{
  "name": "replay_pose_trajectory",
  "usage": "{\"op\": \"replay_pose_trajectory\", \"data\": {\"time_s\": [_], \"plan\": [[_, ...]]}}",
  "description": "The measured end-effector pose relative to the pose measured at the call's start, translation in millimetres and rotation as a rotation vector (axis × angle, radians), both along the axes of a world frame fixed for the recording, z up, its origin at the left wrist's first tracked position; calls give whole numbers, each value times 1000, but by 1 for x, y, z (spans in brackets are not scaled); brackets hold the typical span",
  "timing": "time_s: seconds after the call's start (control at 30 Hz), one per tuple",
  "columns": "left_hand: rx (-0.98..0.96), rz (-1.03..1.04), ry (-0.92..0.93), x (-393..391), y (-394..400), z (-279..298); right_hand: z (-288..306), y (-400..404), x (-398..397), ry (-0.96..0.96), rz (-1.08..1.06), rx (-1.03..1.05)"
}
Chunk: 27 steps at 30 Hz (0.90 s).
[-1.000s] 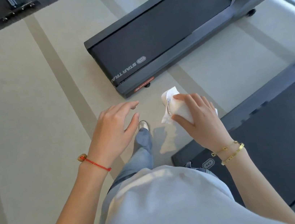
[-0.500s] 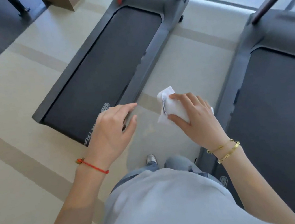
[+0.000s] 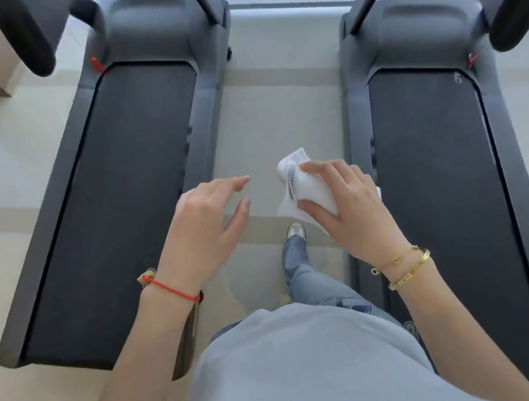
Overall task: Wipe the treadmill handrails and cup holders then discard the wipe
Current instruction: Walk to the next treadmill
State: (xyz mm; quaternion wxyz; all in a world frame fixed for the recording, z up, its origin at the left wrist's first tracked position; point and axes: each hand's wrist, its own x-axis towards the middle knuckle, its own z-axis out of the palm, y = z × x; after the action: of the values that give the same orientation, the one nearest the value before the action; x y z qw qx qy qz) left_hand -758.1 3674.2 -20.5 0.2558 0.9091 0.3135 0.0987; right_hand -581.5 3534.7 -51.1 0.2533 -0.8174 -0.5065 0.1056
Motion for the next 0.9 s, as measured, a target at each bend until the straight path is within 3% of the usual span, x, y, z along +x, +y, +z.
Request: {"op": "replay_pose_trajectory", "data": {"time_s": [0.33, 0.63, 0.9], "plan": [[31, -163, -99, 195, 108, 20, 30, 88, 158, -71, -151, 55], [11, -376, -139, 349, 159, 37, 58, 117, 266, -128, -342, 83], [56, -612, -301, 474, 193, 64, 104, 124, 339, -339, -593, 206]]}}
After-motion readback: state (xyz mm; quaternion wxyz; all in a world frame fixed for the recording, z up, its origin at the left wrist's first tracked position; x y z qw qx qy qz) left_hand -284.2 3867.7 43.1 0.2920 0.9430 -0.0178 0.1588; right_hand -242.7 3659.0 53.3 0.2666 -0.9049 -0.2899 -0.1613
